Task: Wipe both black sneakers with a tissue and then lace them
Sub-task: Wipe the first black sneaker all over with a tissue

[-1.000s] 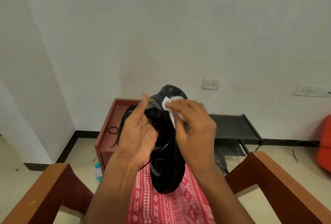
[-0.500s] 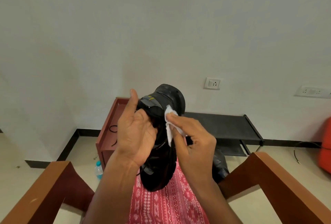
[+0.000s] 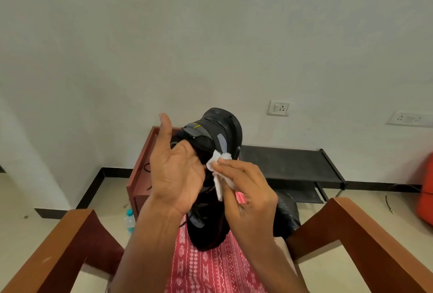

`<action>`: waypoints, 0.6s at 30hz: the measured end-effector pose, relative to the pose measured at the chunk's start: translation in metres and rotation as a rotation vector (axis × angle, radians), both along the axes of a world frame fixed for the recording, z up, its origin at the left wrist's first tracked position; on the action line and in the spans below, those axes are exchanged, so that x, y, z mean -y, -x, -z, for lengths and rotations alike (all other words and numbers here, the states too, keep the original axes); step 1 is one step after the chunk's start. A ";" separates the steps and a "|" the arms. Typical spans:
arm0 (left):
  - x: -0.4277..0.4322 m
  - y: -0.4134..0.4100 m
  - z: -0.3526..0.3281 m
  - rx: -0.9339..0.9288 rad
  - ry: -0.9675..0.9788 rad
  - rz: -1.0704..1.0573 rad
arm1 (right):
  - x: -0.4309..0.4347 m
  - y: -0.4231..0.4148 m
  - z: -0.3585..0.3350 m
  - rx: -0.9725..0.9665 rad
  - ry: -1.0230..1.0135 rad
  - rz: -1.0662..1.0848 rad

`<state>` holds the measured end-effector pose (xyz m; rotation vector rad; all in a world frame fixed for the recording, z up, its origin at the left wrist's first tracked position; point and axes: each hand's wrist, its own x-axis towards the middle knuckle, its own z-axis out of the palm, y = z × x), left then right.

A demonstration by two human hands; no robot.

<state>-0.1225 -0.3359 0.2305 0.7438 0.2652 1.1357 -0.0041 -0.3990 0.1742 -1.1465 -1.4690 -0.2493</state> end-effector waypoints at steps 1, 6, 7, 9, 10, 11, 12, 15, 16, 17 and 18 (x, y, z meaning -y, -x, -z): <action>-0.001 0.000 0.001 -0.003 0.011 -0.004 | 0.000 0.000 -0.001 0.002 0.004 0.002; -0.001 -0.004 0.000 0.016 0.007 0.030 | -0.011 0.004 -0.020 -0.022 0.006 0.010; -0.002 -0.003 0.001 0.024 0.006 0.022 | -0.012 0.005 -0.021 -0.019 0.002 0.005; -0.004 0.000 0.001 0.052 0.004 0.015 | -0.011 0.008 -0.017 -0.005 0.000 -0.013; -0.005 0.002 0.000 0.077 0.000 0.030 | -0.009 0.009 -0.011 -0.003 0.010 -0.031; -0.005 0.004 -0.001 0.099 -0.006 0.048 | -0.007 0.010 -0.005 -0.002 0.029 -0.050; -0.006 0.005 -0.001 0.117 -0.011 0.060 | -0.005 0.012 0.002 -0.001 0.053 -0.066; -0.010 0.009 0.001 0.141 -0.001 0.064 | 0.000 0.013 0.010 -0.001 0.089 -0.084; -0.011 0.009 0.002 0.147 0.000 0.071 | -0.001 0.013 0.008 0.000 0.084 -0.082; -0.011 0.008 0.003 0.153 -0.002 0.078 | -0.002 0.012 0.003 0.001 0.075 -0.076; -0.011 0.008 0.004 0.160 -0.002 0.088 | -0.004 0.011 -0.003 -0.001 0.061 -0.063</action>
